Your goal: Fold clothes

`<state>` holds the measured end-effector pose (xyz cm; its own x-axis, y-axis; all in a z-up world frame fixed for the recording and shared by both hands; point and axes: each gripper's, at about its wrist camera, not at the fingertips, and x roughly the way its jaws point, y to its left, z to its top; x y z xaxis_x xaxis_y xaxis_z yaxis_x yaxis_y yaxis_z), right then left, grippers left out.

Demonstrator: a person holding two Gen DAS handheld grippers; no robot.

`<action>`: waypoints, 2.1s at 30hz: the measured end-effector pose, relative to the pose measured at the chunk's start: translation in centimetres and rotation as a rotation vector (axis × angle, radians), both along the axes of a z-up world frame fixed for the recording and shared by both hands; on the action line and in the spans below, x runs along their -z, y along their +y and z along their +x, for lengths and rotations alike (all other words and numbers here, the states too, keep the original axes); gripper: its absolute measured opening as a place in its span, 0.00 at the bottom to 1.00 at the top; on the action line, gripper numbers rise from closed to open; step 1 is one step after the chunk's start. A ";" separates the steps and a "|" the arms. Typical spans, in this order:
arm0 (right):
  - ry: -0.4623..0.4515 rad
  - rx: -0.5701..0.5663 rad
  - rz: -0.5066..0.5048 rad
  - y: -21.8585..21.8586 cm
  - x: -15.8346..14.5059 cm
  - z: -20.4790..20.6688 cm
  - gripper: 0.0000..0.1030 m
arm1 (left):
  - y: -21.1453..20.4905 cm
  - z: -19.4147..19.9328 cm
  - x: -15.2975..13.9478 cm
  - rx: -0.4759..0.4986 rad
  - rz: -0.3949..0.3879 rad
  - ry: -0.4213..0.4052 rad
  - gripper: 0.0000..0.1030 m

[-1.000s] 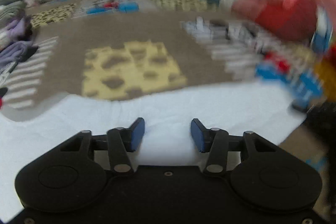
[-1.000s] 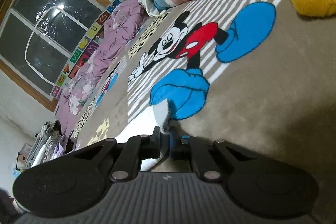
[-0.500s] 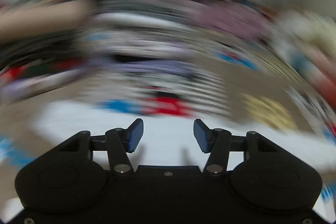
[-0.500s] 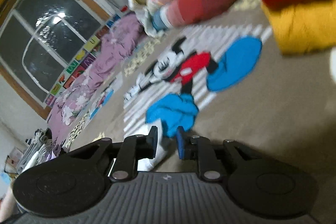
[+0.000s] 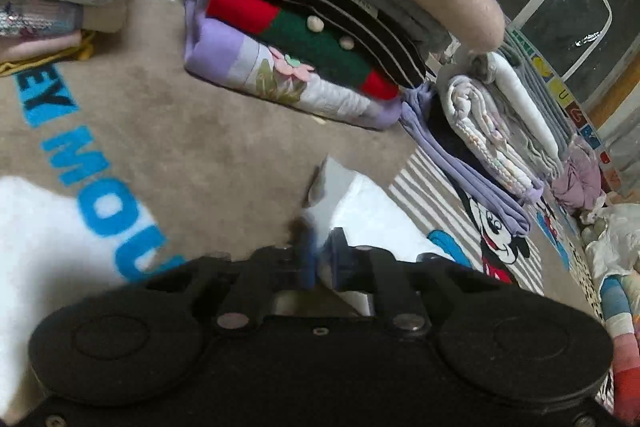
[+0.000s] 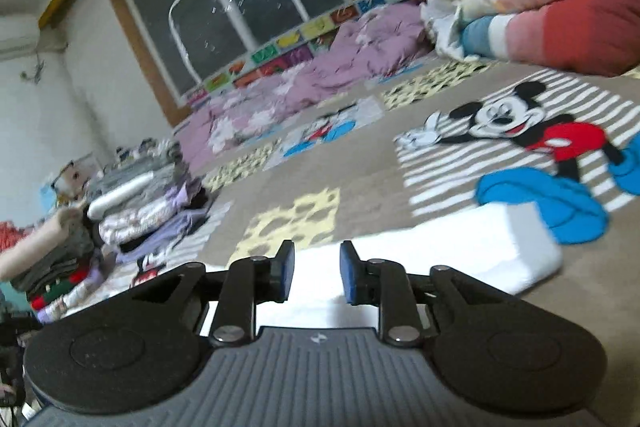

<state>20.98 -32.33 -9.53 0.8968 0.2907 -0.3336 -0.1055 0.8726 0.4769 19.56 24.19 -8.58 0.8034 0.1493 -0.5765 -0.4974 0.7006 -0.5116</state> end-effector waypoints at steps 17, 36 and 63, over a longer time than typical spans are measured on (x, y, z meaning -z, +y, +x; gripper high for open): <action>0.085 -0.003 -0.015 0.6 1.6 1.1 0.28 | -8.3 -1.6 -2.3 0.138 0.418 0.043 0.29; 0.112 0.176 0.050 -4.3 1.7 -0.8 0.31 | -15.2 -1.3 -2.2 0.488 0.546 0.097 0.50; 0.154 0.269 0.479 -17.8 5.2 -6.6 0.38 | -58.1 -3.0 1.4 1.205 1.318 -0.126 0.72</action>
